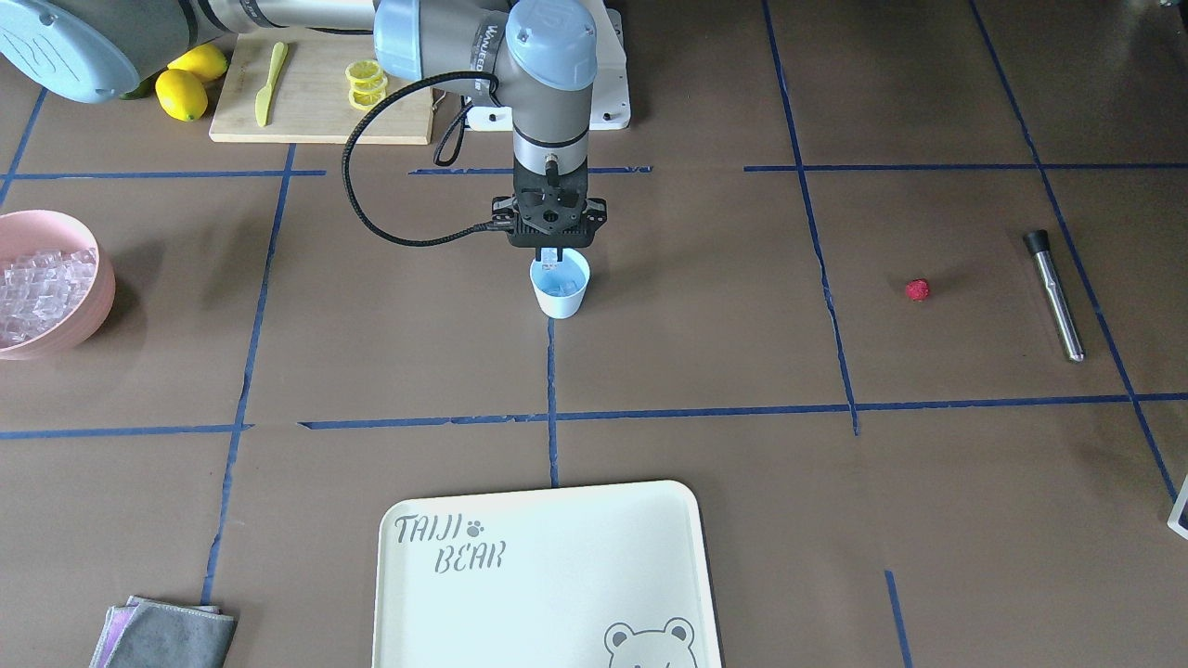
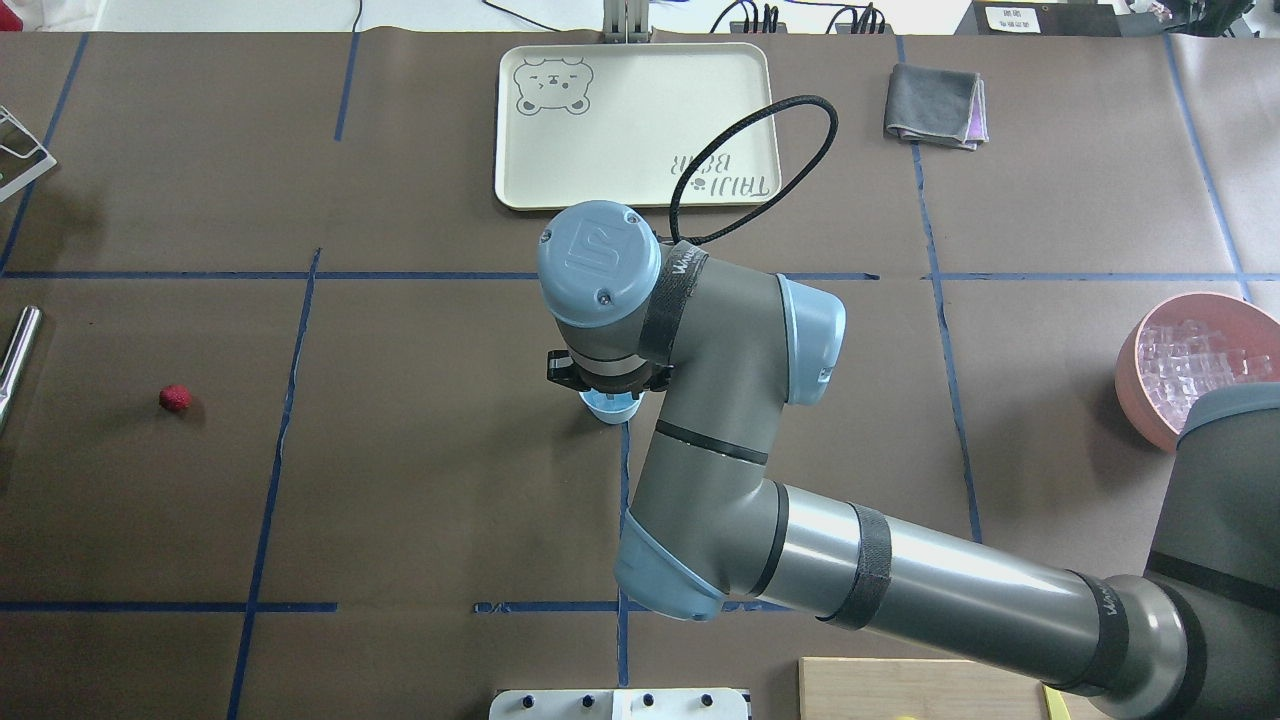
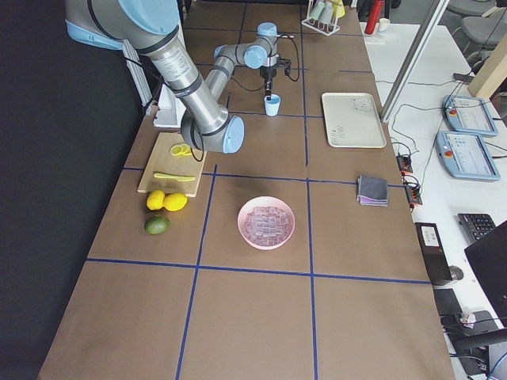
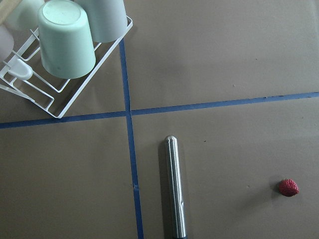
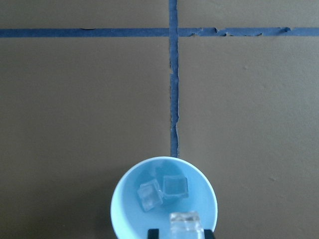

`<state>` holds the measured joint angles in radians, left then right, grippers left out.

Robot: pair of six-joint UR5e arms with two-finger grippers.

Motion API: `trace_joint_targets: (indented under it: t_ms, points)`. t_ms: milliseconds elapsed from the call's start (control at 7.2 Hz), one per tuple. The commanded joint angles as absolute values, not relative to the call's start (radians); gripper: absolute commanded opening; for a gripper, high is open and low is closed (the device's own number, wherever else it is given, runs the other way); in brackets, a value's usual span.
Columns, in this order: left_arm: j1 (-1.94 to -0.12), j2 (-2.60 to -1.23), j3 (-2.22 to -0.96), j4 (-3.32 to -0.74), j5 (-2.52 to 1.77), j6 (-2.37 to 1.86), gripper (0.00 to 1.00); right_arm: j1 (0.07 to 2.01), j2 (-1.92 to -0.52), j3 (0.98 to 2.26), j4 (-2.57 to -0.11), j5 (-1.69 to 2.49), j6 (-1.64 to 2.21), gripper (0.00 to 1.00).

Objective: Mash ice and strawberries in cup
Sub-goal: 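Lower into the cup and release the ice cube from the right gripper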

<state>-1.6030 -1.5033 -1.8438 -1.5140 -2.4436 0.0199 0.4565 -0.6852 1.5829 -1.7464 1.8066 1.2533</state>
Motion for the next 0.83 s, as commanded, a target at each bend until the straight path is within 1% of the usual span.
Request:
trace_joint_targets:
  t_ms: [0,139,278,417,695]
  points:
    - [-1.603,-1.503,-1.844,-1.514,-2.444,0.02,1.0,0.457,-0.684,1.582,-1.733,1.805,1.255,0.54]
    - [-1.603,-1.503,-1.844,-1.514,-2.444,0.02,1.0,0.457,-0.684,1.582,-1.733,1.805,1.258,0.64]
    - [-1.603,-1.503,-1.844,-1.514,-2.444,0.02,1.0,0.457,-0.684,1.578,-1.733,1.805,1.261,0.66]
    - [-1.603,-1.503,-1.844,-1.514,-2.444,0.02,1.0,0.457,-0.686,1.578,-1.733,1.805,1.261,1.0]
    - [-1.603,-1.508,-1.844,-1.514,-2.442,0.02,1.0,0.457,-0.68,1.583,-1.732,1.796,1.291,1.0]
